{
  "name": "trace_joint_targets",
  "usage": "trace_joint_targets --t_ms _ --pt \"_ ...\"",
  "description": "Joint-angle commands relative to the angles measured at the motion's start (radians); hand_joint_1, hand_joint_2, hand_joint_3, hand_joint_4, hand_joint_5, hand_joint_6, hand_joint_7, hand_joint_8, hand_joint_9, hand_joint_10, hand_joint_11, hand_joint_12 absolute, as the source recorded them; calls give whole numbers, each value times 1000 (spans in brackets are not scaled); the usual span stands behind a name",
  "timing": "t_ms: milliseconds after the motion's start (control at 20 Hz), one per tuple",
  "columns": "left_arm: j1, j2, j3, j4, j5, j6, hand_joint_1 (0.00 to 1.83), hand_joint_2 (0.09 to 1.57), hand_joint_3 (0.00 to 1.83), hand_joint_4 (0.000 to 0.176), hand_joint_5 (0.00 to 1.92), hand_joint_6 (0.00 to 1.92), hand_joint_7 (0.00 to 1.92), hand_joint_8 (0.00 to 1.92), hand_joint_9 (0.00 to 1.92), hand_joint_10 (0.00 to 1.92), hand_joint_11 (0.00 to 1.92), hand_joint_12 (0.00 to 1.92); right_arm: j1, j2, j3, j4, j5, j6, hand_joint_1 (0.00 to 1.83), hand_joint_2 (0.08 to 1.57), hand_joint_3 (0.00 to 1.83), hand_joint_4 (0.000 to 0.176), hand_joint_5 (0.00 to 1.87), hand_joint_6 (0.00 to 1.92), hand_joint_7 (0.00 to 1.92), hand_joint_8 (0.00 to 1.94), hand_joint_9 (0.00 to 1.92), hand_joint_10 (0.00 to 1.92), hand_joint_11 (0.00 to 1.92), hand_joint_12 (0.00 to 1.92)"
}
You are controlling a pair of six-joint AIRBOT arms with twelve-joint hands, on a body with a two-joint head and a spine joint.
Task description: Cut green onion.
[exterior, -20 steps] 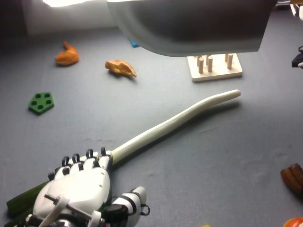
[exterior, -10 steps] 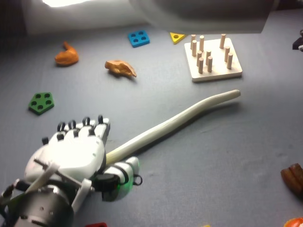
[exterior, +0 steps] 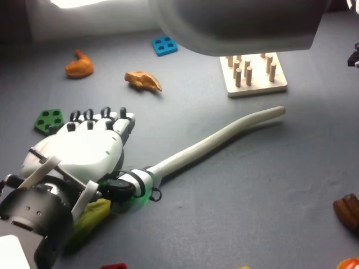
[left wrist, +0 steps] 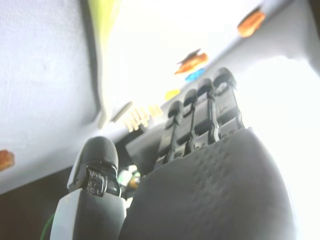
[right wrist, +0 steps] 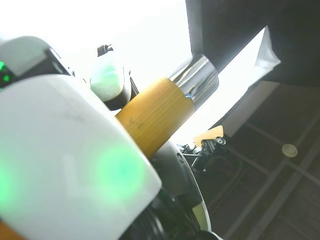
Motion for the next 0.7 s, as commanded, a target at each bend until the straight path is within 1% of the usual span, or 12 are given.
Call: trace_joint_targets --t_ms 0,50,150,250,350,450,500,600,650 --pt "-17 9 6 88 -4 25 200 1359 0 12 52 13 24 5 1 0 0 0 3 7 13 35 134 16 1578 771 835 176 1382 1921 1538 1941 1613 1921 1711 1921" --pt "-28 13 10 88 -34 56 155 1364 0 25 21 5 4 0 0 0 14 8 -1 4 21 28 134 22 1590 766 829 176 1379 1921 1540 1941 1614 1921 1705 1921" --pt "-46 19 19 88 -74 79 143 1365 0 28 13 3 0 0 0 0 17 11 -9 -14 58 1 134 63 1592 764 829 176 1379 1921 1541 1941 1615 1921 1703 1921" --pt "-58 25 26 90 -94 80 142 1365 0 29 12 3 0 0 0 0 17 11 -12 -34 94 -3 133 69 1593 764 830 176 1379 1921 1541 1941 1616 1921 1702 1921" --pt "-69 34 33 89 -116 91 141 1365 0 29 12 2 0 0 0 0 17 12 -12 -52 132 -22 125 110 1593 763 831 176 1379 1921 1542 1941 1616 1921 1702 1921" --pt "-99 43 44 57 -167 184 114 1371 2 14 19 4 0 0 0 0 1 1 -16 -58 143 -22 122 114 1579 772 805 176 1379 1921 1537 1941 1616 1921 1709 1921" --pt "-110 48 52 50 -194 213 79 1374 3 17 18 3 0 0 0 0 0 0 -18 -58 143 -26 122 115 1584 754 806 176 1410 1921 1548 1941 1617 1921 1712 1921" --pt "-118 53 57 50 -198 216 72 1375 3 17 24 5 0 0 0 0 0 0 -19 -59 145 -27 122 115 1585 748 807 176 1416 1921 1550 1941 1617 1921 1713 1921" --pt "-119 54 59 50 -204 216 98 1366 0 15 24 5 7 2 0 0 0 0 -20 -60 147 -27 122 115 1607 747 810 176 1407 1921 1554 1941 1626 1921 1730 1921"
